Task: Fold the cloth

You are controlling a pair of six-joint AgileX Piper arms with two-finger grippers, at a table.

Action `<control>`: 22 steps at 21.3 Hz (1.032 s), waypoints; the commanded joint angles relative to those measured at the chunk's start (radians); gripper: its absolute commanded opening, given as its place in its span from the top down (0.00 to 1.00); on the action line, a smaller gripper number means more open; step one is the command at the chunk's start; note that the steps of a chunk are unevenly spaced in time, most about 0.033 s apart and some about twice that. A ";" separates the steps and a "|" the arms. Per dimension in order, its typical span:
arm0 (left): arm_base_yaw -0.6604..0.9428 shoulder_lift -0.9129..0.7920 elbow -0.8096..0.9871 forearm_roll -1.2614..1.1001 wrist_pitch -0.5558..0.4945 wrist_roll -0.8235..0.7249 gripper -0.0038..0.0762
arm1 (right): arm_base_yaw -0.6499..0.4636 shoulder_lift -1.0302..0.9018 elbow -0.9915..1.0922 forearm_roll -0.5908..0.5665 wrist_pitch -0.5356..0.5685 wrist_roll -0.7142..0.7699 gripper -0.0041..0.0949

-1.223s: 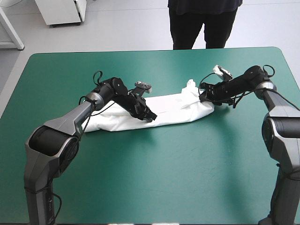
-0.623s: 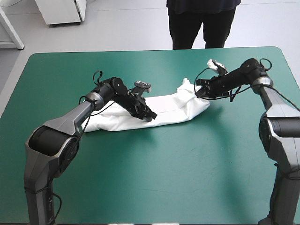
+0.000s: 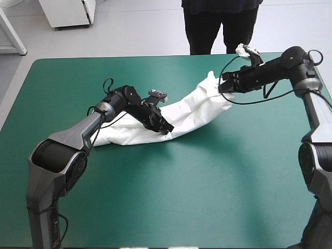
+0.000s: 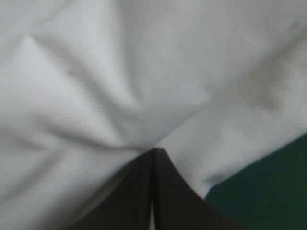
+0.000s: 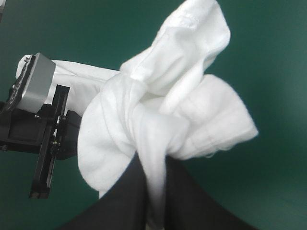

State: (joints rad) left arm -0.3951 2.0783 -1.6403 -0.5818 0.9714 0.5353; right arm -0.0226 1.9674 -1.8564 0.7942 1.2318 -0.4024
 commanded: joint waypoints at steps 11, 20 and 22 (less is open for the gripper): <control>0.001 -0.185 -0.305 0.274 0.276 -0.115 0.98 | 0.003 -0.067 -0.033 0.234 0.007 -0.026 0.97; 0.059 -0.512 -0.297 0.295 0.315 -0.163 0.98 | 0.336 -0.062 -0.033 0.364 -0.200 -0.089 0.97; 0.059 -0.570 -0.263 0.295 0.315 -0.164 0.98 | 0.417 -0.041 -0.040 0.368 -0.248 -0.109 0.97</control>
State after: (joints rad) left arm -0.3358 1.5972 -1.9046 -0.2602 1.2562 0.3839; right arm 0.3357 1.9699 -1.8564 1.0801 1.0469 -0.4840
